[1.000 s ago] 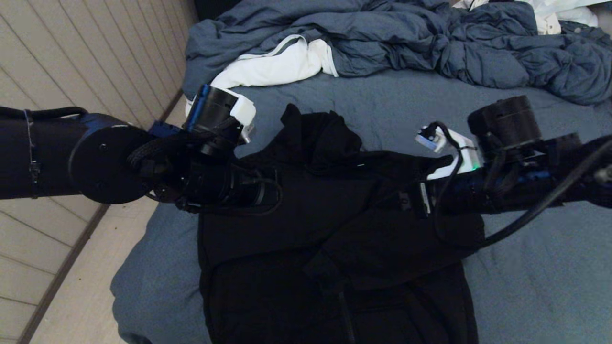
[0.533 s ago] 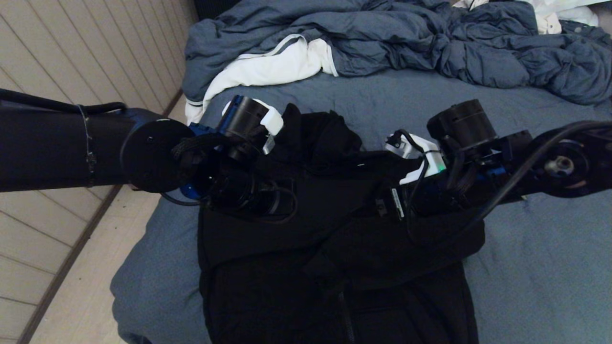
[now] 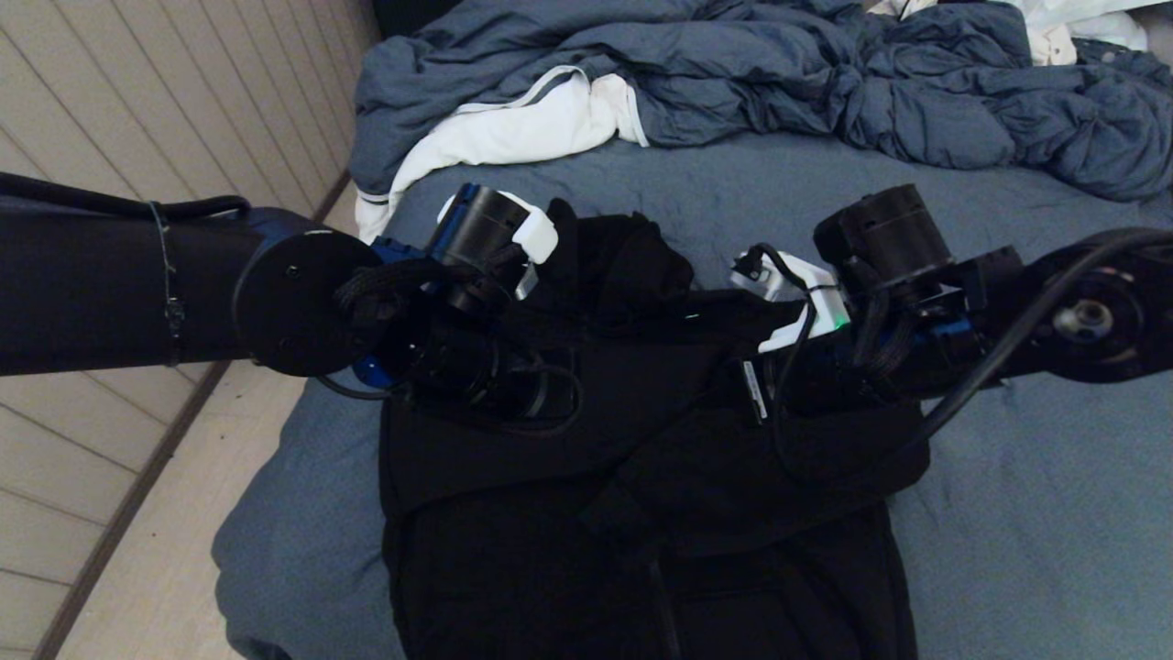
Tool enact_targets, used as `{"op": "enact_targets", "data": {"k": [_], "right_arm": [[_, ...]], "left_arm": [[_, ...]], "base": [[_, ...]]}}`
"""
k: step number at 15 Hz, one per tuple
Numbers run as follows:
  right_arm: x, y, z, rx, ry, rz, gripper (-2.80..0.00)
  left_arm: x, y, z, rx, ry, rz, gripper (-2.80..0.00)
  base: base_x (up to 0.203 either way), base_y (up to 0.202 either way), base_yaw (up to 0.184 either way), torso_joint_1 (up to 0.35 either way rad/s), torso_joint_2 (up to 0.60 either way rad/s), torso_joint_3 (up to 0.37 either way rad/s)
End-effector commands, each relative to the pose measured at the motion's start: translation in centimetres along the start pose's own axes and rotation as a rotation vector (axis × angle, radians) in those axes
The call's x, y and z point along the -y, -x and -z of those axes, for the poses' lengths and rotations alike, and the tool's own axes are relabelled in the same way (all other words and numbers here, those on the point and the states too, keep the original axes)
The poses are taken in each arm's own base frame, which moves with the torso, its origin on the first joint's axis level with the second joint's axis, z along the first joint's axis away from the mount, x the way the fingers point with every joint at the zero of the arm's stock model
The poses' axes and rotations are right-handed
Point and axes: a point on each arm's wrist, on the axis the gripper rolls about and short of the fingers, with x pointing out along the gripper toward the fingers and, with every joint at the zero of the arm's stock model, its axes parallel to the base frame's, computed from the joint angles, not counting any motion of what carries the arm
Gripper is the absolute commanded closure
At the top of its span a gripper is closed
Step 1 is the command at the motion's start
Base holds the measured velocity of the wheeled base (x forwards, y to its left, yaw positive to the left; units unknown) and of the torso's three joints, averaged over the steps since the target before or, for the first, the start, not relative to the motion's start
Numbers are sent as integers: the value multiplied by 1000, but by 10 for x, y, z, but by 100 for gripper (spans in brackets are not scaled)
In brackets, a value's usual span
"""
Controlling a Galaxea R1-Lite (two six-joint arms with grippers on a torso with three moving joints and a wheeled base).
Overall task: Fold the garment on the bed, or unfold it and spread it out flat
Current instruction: Unfold the black sweatshirt
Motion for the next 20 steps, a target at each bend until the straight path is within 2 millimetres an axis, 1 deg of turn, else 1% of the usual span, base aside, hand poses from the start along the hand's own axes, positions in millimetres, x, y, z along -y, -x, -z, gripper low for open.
{"op": "enact_targets", "data": {"k": [1, 3, 5, 7, 11, 16, 19, 20], "right_arm": [[-1, 2, 0, 4, 2, -5, 0], [-2, 1, 1, -2, 4, -6, 0], [-8, -6, 6, -31, 18, -20, 0], [-21, -15, 13, -65, 44, -22, 0], [-41, -31, 27, -118, 96, 4, 0], [-52, -39, 38, -151, 136, -5, 0], [-59, -50, 49, -201, 158, -13, 0], [-62, -53, 55, -214, 168, 0, -280]], "left_arm": [[0, 1, 1, -1, 2, -1, 0], [1, 0, 2, -5, -2, 1, 0], [5, 0, 5, -14, -11, 8, 0], [6, -6, 9, -31, -15, 6, 0], [7, -8, 9, -31, 3, 8, 0], [9, -4, 10, -27, 20, 14, 0], [12, -9, 15, -45, 19, 13, 0], [14, -9, 17, -50, 14, 15, 0]], "base": [[0, 0, 0, 0, 0, 0], [0, 0, 0, 0, 0, 0], [0, 0, 0, 0, 0, 0], [0, 0, 0, 0, 0, 0], [0, 0, 0, 0, 0, 0], [0, 0, 0, 0, 0, 0], [0, 0, 0, 0, 0, 0], [0, 0, 0, 0, 0, 0]]}}
